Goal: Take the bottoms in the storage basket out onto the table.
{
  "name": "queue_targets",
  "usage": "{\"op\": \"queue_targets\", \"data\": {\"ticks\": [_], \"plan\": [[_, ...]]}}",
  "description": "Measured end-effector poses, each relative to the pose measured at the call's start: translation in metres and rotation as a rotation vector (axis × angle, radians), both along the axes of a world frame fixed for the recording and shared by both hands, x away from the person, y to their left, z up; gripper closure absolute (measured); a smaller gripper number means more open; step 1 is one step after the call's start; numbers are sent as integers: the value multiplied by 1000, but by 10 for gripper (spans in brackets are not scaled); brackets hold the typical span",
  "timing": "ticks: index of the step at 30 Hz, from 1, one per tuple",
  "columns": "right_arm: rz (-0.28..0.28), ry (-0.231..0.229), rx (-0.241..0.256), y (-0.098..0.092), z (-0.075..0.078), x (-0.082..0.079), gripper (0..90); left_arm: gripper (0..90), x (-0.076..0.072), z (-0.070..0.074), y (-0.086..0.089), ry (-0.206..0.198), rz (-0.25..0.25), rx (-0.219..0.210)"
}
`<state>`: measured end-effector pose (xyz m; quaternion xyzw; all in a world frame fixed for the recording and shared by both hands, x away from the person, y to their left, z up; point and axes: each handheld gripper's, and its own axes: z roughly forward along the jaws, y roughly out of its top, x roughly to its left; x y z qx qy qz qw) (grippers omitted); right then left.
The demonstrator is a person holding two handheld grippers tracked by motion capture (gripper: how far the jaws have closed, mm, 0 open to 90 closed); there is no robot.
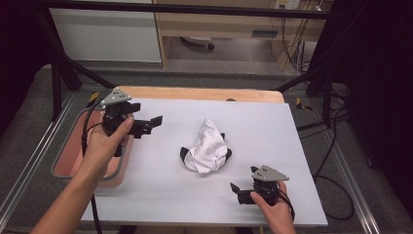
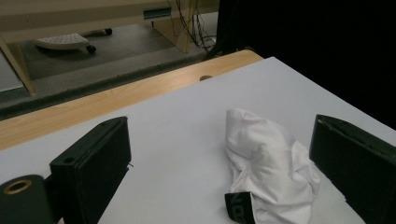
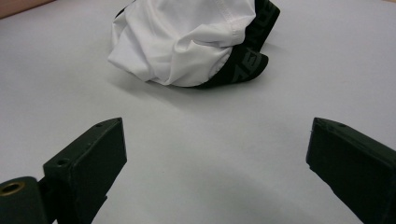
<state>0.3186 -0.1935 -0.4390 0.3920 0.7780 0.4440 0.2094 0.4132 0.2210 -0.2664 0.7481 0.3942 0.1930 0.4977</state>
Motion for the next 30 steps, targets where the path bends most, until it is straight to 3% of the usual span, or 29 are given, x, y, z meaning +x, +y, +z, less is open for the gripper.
{"op": "queue_targets", "data": {"ticks": [11, 18, 23, 30], "plan": [[-10, 7, 8, -2, 0, 3, 50, 53, -11, -7, 36, 1, 33, -23], [-19, 8, 15, -5, 0, 2, 49, 60, -22, -12, 51, -8, 59, 3], [-25, 15, 8, -7, -2, 0, 51, 58, -33, -16, 59, -17, 38, 8], [-30, 9, 11, -7, -1, -1, 50, 65, -50, -26, 63, -23, 42, -37]]}}
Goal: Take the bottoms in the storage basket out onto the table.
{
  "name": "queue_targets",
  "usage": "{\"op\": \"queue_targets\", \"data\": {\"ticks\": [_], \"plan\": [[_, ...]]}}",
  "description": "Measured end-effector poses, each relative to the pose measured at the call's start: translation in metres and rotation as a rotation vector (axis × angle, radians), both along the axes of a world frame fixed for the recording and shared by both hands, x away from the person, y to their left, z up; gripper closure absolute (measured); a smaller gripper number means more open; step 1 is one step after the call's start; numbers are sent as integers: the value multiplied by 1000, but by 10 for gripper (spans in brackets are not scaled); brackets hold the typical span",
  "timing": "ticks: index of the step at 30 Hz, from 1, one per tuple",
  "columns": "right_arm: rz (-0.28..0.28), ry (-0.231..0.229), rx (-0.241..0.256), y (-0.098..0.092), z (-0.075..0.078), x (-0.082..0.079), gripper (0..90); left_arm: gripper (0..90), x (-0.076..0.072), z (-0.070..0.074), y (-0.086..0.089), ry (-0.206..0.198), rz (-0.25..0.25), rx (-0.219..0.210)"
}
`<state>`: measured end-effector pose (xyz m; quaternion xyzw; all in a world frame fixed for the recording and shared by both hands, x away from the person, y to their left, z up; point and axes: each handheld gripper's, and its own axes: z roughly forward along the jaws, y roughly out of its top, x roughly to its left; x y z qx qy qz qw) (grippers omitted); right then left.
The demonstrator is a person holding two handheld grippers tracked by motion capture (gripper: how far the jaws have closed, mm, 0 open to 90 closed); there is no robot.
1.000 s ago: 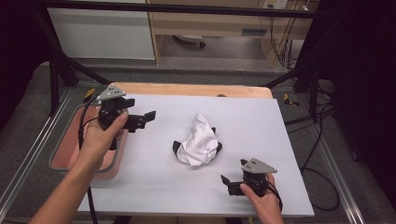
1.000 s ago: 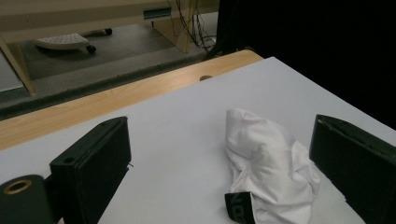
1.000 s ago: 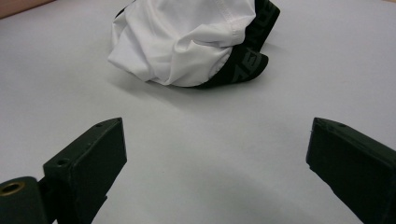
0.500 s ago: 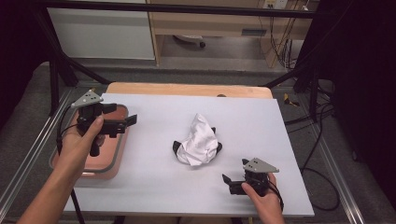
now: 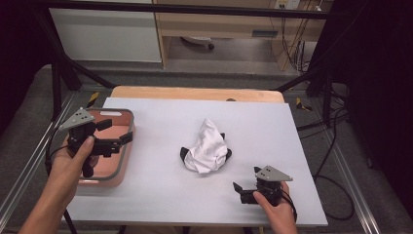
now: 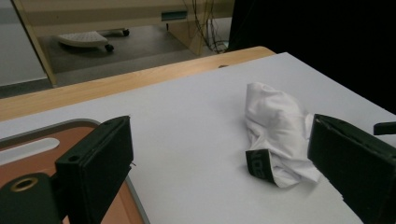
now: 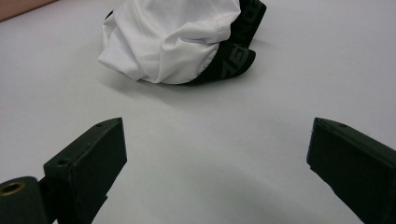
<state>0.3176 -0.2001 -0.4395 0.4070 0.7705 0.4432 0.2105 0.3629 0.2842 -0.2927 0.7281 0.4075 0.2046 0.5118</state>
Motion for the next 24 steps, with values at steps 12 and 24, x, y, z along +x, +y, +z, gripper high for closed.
{"op": "queue_targets", "data": {"ticks": [12, 24], "plan": [[4, 12, -8, 1, -2, -2, 63, 74, -19, -31, 15, 32, 66, -18], [18, 4, -17, 3, -1, -2, 65, 68, -30, -53, 5, 56, 74, 67]]}}
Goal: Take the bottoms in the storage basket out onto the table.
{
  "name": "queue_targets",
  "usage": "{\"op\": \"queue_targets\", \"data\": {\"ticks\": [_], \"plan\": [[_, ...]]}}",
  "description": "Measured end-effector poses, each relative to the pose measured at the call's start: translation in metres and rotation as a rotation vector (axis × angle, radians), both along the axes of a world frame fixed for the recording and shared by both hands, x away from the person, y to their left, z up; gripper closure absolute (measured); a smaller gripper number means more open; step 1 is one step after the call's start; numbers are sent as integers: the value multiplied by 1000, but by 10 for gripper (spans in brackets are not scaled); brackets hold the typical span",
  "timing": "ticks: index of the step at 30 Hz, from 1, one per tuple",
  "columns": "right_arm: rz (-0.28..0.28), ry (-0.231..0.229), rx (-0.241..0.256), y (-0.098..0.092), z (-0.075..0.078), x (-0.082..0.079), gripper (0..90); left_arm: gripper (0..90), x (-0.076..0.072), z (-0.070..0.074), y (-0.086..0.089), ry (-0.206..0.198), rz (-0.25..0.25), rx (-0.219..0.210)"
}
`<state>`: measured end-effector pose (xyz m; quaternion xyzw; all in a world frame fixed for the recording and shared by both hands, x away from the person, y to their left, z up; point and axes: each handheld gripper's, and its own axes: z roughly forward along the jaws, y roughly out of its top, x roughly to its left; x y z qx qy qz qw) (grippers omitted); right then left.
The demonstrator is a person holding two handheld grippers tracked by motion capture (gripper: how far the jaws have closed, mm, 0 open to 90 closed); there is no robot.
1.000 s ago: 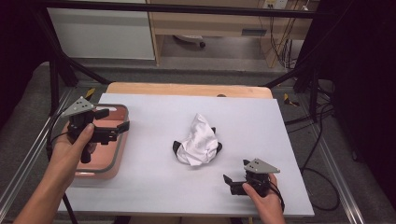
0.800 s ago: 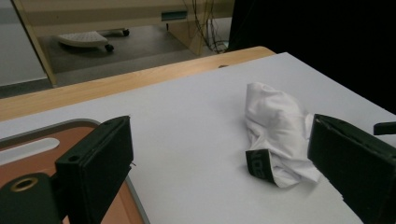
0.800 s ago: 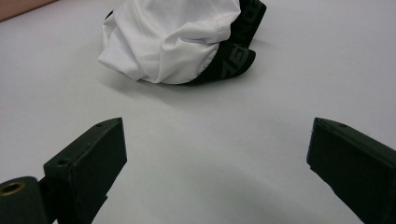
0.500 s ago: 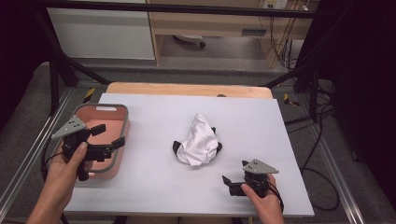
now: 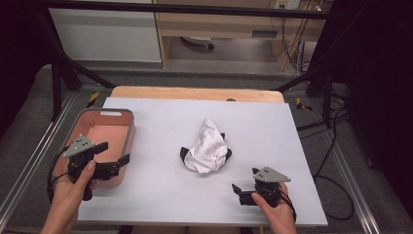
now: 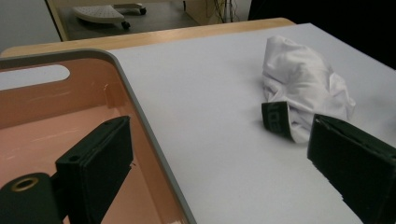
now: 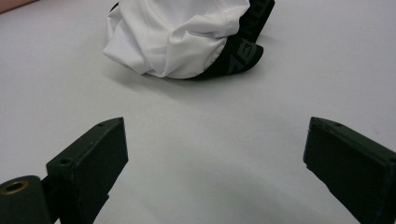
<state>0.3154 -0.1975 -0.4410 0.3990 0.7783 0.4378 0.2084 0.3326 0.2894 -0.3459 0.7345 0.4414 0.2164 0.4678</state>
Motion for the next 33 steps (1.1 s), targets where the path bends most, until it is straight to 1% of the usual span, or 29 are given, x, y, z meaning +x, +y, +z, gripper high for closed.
{"op": "queue_targets", "data": {"ticks": [4, 6, 11, 14, 16, 19, 22, 23, 25, 26, 30, 33], "plan": [[0, 1, 1, 0, 0, -1, 66, 63, -2, -6, -8, 7, -14, 28], [3, 0, -1, 0, 0, 0, 65, 61, -4, -10, -12, 18, -22, 34], [10, 3, -1, 2, 0, 0, 65, 61, -7, -19, -21, 33, -41, 67], [10, 1, -3, 2, 0, -1, 65, 60, -10, -22, -25, 31, -41, 95], [8, 1, 4, 1, 0, -2, 65, 60, -13, -23, -27, 19, -41, 109], [7, 7, 9, 1, 0, -1, 66, 58, -15, -25, -27, 21, -49, 102], [8, 7, 7, 2, 0, 0, 65, 58, -14, -26, -22, 21, -38, 92], [8, 7, 8, 2, 0, 0, 66, 58, -14, -25, -20, 22, -36, 85], [8, 6, 6, 2, 1, -1, 67, 58, -14, -24, -16, 11, -30, 77], [9, 5, 4, 2, 1, -1, 67, 58, -15, -23, -13, 8, -26, 78], [10, 1, -2, 2, 1, -2, 67, 58, -15, -24, -3, 11, -10, 67], [5, 4, 4, 1, 1, -2, 67, 58, -16, -24, 6, 4, 1, 52]]}}
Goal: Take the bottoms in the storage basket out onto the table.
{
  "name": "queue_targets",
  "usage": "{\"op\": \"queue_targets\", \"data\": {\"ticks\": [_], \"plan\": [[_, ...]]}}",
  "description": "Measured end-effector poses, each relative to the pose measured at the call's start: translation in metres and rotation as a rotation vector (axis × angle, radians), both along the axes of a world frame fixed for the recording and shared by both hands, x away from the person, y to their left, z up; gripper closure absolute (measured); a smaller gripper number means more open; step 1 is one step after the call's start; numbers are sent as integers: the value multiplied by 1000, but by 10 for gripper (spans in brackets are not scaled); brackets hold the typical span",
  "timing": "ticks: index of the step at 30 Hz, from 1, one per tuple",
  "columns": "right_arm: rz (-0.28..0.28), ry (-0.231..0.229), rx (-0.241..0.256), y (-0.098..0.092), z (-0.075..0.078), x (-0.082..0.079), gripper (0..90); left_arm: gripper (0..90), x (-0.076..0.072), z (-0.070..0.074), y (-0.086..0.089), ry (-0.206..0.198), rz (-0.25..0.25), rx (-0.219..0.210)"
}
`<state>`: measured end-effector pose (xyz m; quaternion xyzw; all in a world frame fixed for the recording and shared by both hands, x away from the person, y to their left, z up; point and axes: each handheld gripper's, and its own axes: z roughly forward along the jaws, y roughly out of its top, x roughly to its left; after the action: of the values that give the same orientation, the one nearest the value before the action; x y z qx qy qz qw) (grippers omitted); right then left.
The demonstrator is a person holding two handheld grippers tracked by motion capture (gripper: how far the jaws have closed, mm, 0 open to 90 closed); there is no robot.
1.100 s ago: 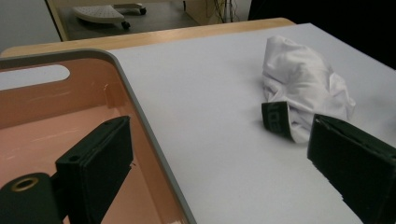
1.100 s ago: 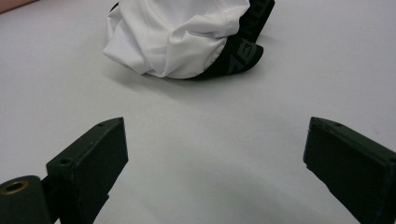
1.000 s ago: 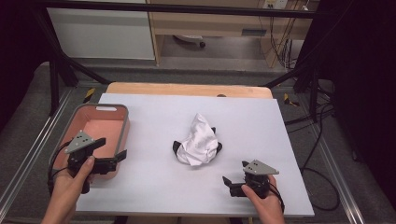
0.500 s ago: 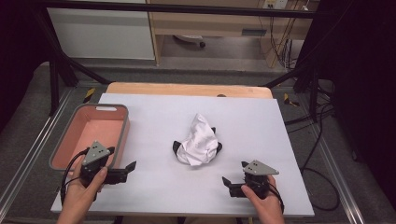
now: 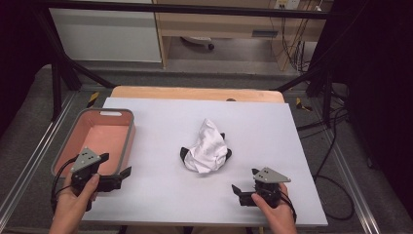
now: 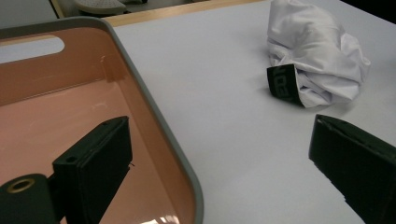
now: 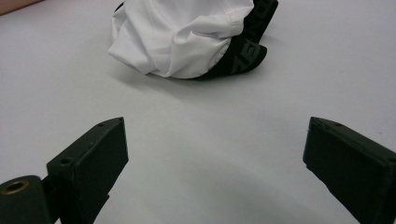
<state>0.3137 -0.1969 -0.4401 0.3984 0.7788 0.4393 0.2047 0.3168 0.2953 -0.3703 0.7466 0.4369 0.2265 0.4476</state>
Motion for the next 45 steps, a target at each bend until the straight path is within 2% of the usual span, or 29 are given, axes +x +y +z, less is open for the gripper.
{"op": "queue_targets", "data": {"ticks": [11, 16, 28, 37, 40, 43, 45], "plan": [[6, 4, -7, 3, -1, 0, 69, 58, 2, -8, 14, 20, 19, -40], [13, 5, -9, 2, -2, 1, 79, 58, 3, -9, 12, 32, -6, -65], [19, 10, -13, 3, -2, 1, 79, 62, 5, -20, 3, 64, -21, -14], [35, 13, -23, 6, -3, 1, 79, 65, 5, -27, -1, 80, -27, -8], [37, 12, -25, 6, -3, 1, 79, 65, 6, -28, -2, 83, -35, 17], [34, 13, -27, 6, -3, 1, 79, 66, 5, -30, -4, 79, -27, 63], [37, 14, -29, 6, -3, 1, 79, 69, 6, -33, -5, 92, -38, 66]]}}
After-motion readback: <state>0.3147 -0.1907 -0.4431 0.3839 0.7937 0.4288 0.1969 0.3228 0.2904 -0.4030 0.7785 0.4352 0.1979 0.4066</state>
